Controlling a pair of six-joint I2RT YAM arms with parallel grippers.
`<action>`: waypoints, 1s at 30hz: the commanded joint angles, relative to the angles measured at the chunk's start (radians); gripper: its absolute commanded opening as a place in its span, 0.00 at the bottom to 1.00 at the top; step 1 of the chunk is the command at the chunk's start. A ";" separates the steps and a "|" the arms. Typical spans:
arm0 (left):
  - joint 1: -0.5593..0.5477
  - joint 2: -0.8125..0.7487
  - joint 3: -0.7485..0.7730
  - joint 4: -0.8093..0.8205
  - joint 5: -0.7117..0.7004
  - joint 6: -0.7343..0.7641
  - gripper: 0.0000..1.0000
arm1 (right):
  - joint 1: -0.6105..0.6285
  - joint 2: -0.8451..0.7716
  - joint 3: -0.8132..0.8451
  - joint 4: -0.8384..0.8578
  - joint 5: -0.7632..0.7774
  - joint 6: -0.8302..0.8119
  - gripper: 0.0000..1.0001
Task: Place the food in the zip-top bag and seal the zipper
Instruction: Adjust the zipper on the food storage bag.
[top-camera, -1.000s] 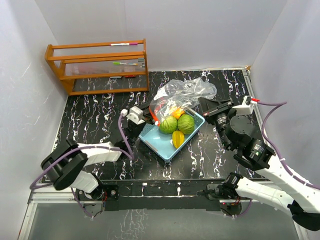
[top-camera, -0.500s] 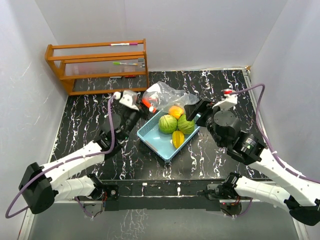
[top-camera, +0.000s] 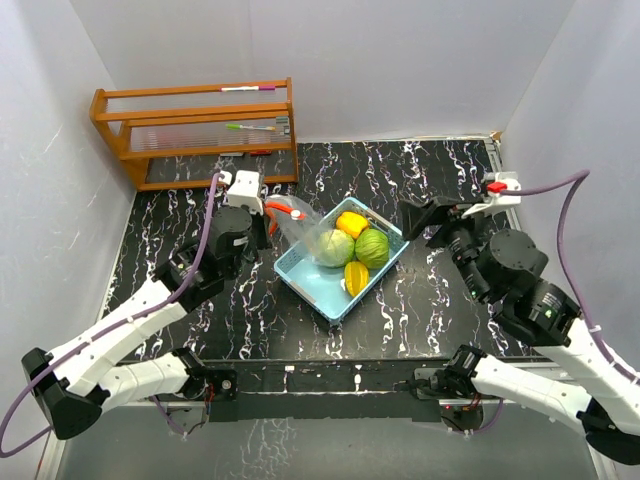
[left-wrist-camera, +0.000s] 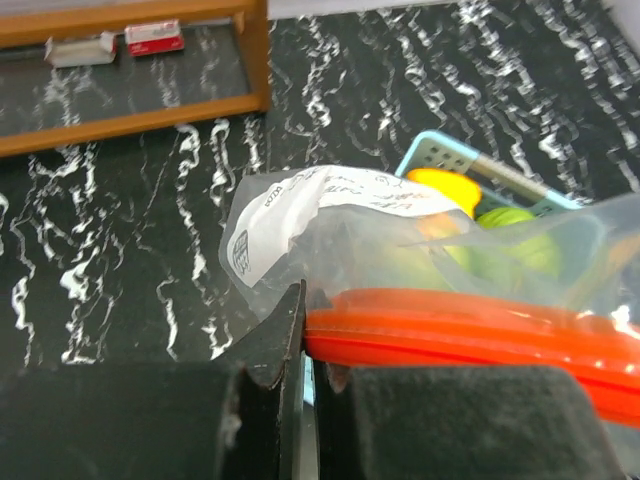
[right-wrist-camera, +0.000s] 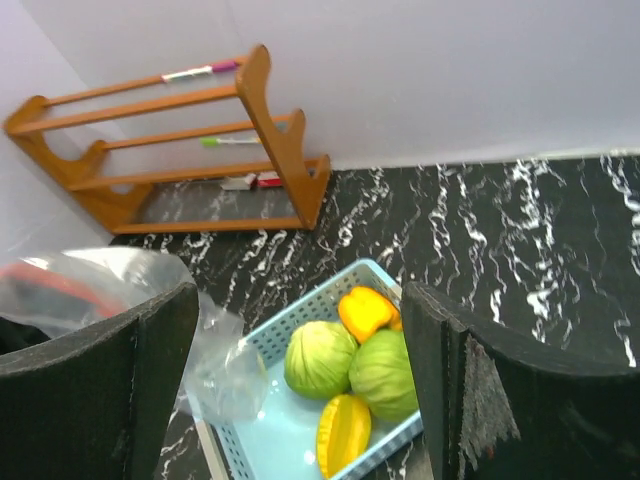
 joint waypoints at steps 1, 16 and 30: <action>0.010 0.021 0.027 -0.164 -0.061 -0.041 0.00 | 0.003 0.098 0.081 0.019 -0.095 -0.105 0.85; 0.036 0.173 0.460 -0.339 0.091 0.034 0.00 | 0.002 0.410 -0.016 0.354 -0.866 -0.061 0.30; 0.037 -0.075 0.227 -0.482 0.306 -0.142 0.00 | -0.071 0.701 0.178 0.546 -0.151 -0.118 0.32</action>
